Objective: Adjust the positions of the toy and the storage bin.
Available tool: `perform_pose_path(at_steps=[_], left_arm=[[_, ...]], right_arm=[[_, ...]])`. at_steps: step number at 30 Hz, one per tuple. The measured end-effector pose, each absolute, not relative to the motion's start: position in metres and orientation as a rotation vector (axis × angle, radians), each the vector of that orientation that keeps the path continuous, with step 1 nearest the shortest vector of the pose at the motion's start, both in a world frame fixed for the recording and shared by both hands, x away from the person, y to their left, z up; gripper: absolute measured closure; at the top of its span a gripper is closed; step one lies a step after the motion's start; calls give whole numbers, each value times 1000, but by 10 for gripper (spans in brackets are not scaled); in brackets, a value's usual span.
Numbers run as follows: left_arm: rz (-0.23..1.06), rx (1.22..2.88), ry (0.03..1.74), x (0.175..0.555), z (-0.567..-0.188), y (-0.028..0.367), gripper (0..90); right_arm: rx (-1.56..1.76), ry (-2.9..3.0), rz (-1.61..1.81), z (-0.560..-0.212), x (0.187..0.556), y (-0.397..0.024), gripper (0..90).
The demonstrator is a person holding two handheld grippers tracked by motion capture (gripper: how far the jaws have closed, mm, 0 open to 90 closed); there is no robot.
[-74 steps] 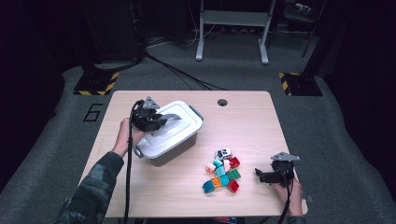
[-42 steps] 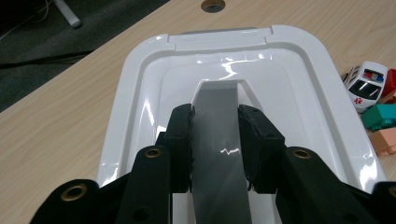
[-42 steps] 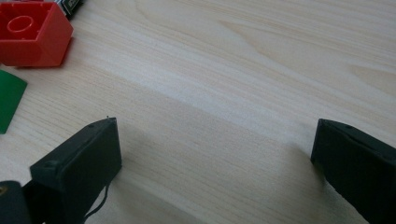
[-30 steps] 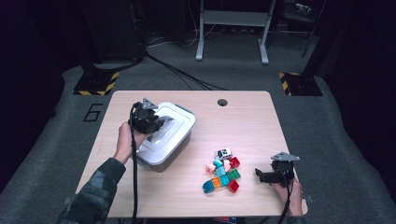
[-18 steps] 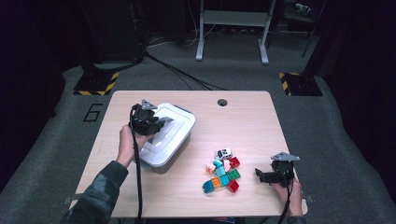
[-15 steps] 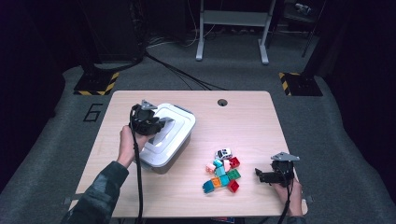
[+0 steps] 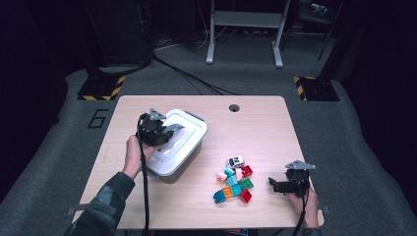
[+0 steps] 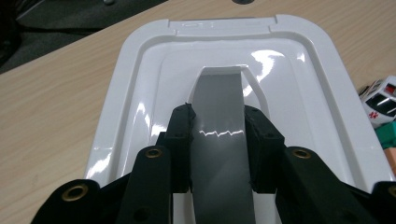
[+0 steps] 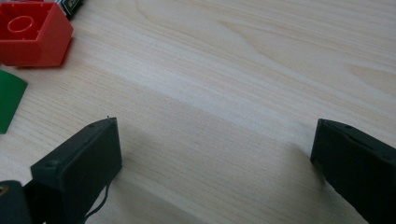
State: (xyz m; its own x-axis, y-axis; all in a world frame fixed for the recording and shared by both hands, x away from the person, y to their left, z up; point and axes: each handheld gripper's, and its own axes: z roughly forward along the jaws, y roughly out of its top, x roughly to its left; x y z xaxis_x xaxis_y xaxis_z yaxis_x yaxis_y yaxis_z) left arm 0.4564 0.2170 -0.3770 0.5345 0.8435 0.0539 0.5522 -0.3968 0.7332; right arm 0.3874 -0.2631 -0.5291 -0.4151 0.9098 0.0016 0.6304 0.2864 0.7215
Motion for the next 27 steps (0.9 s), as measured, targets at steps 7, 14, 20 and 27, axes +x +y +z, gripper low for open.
perform_pose_path(at_steps=[7, 14, 20, 27], left_arm=[[468, 2064, 1155, 457, -376, 213, 667], [412, 2033, 1151, 460, -378, 200, 667], [387, 2030, 1133, 461, -379, 185, 667], [346, 1979, 1166, 462, -381, 168, 666]], right_arm=[[1383, 2149, 918, -529, 387, -263, 10], [1384, 2156, 913, -529, 387, -263, 10], [1382, 2148, 919, -529, 387, -263, 11], [1383, 2148, 915, -529, 387, -263, 11]])
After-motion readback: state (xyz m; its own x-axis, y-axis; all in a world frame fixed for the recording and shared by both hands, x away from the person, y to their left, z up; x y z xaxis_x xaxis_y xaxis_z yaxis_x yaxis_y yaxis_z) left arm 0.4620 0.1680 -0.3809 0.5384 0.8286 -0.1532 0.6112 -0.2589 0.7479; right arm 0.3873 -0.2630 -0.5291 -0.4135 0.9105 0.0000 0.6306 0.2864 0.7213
